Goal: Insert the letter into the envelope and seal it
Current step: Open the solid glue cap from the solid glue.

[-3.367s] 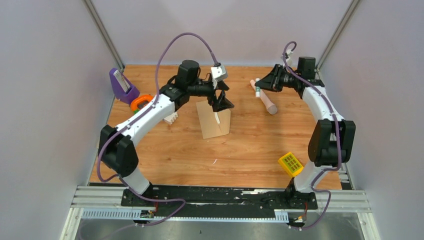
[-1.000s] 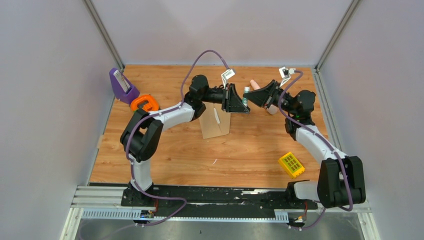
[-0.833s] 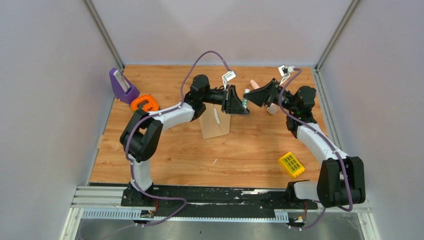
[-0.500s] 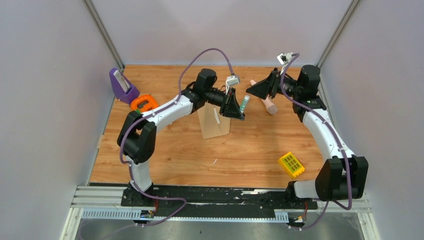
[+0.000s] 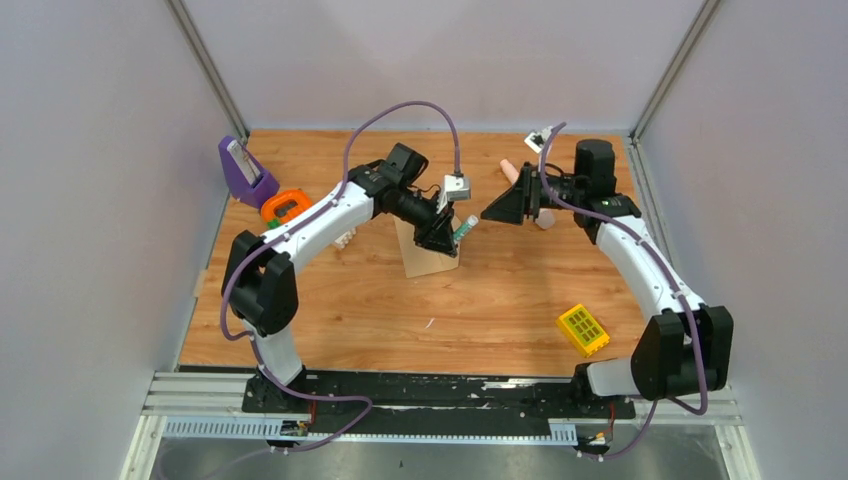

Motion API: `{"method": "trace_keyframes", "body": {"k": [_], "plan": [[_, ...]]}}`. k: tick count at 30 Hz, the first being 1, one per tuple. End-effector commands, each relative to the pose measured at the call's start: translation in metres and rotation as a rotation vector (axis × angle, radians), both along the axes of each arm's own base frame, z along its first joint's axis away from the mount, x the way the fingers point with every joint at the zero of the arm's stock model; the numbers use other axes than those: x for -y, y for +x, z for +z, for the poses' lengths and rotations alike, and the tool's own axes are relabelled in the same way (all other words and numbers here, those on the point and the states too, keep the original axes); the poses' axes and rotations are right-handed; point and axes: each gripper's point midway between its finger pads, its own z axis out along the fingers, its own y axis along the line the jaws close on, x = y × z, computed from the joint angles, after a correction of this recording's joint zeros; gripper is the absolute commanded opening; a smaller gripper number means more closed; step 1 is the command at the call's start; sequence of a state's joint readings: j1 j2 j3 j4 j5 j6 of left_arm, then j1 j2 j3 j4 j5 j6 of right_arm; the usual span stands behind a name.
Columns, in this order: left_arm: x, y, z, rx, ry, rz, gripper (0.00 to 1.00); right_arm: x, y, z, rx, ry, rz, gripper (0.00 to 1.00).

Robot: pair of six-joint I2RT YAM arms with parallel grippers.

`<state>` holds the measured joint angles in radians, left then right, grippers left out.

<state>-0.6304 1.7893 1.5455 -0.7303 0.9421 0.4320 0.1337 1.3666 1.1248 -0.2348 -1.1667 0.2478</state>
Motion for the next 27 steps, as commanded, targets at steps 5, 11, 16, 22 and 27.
{"method": "trace_keyframes", "body": {"k": [5,11,16,22,27], "plan": [[-0.009,-0.004,0.018,0.081,0.003,-0.019,0.14,-0.029,-0.011,-0.021,0.042,-0.073,0.057,0.57],[-0.006,-0.009,0.018,0.090,0.003,-0.031,0.13,-0.045,-0.015,-0.036,0.054,-0.118,0.081,0.55],[-0.004,-0.012,0.016,0.090,0.007,-0.043,0.13,-0.051,-0.017,-0.047,0.060,-0.156,0.095,0.50],[-0.004,-0.013,0.016,0.092,0.003,-0.047,0.11,-0.050,-0.020,-0.048,0.079,-0.163,0.111,0.46],[-0.004,-0.014,0.015,0.091,0.001,-0.050,0.10,-0.049,-0.024,-0.044,0.092,-0.163,0.122,0.37]]}}
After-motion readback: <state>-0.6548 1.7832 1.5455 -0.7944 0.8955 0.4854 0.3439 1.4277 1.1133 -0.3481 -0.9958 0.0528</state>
